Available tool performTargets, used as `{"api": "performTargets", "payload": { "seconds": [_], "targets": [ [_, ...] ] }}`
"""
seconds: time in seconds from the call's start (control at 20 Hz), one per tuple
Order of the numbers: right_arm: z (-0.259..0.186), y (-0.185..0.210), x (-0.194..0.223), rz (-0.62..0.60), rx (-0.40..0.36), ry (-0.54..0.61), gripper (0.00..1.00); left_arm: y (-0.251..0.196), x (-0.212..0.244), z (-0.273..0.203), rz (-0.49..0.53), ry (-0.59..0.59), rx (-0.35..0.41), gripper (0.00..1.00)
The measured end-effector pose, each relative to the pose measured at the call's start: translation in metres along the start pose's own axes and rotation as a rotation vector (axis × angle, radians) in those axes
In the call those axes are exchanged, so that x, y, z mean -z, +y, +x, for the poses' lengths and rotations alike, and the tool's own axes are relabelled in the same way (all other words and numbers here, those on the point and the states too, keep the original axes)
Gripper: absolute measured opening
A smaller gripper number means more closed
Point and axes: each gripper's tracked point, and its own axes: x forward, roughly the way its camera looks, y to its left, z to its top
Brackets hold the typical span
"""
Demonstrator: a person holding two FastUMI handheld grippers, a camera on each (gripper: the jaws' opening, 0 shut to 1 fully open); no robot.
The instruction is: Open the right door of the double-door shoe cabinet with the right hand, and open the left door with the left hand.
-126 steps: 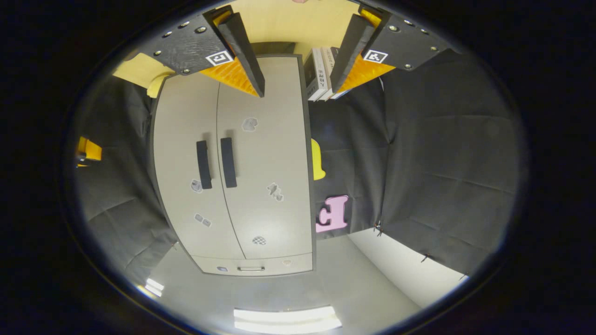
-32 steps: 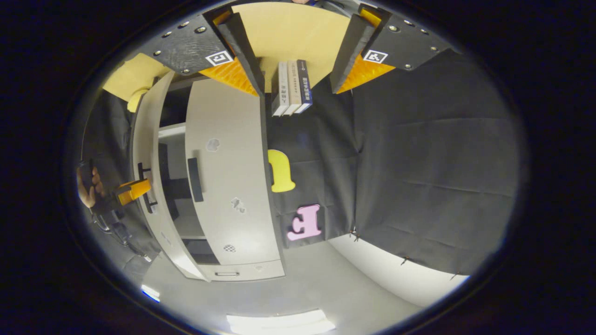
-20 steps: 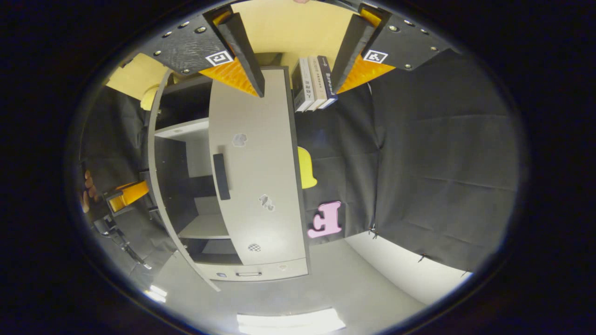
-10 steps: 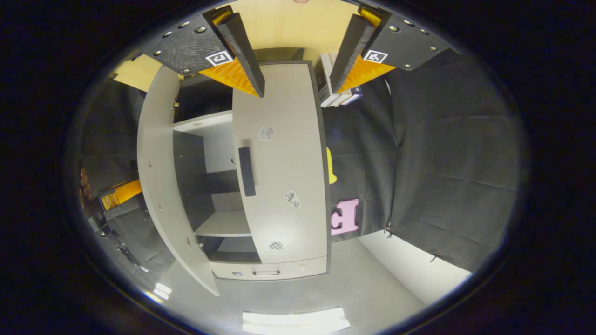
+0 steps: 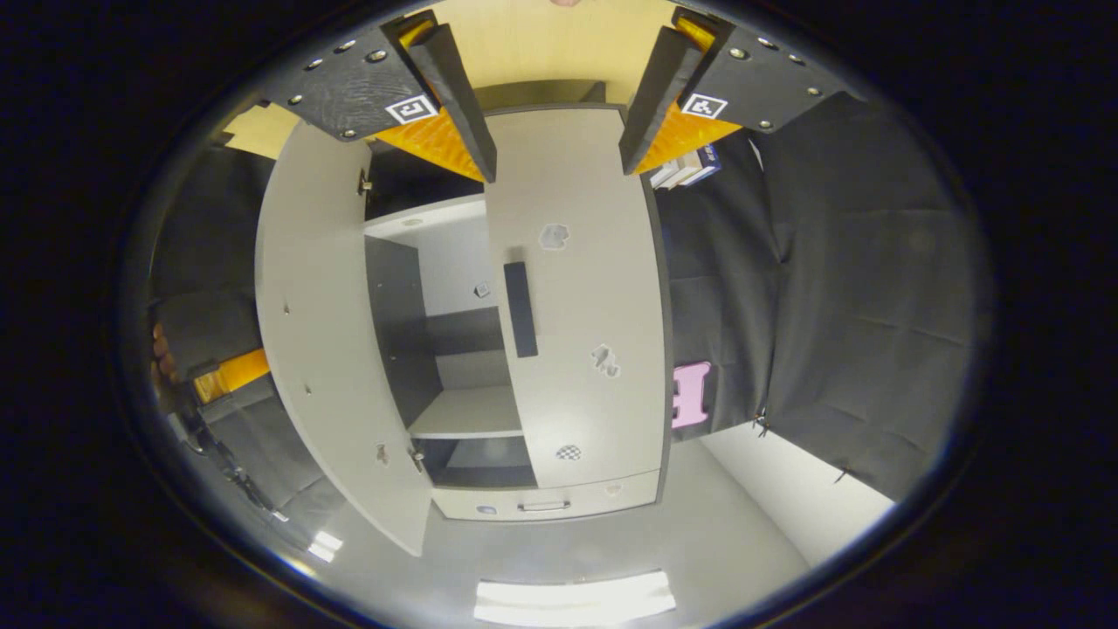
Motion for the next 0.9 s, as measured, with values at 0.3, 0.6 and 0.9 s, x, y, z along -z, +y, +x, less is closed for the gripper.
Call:
{"api": "performTargets", "payload": {
  "seconds": [0.3,0.6,0.9],
  "targets": [
    [-0.009,-0.029,0.001,0.123,0.030,-0.010,0.00,-0.007,-0.013,-0.001,-0.002,-0.022,0.005,0.86],
    [-0.028,-0.049,0.016,0.127,0.099,-0.020,0.13,-0.039,-0.029,0.022,-0.069,-0.012,0.133,0.85],
    [-0.063,-0.072,0.031,0.114,0.171,-0.049,1.00,-0.041,-0.057,0.068,-0.078,-0.061,0.131,0.85]
  ]
}}
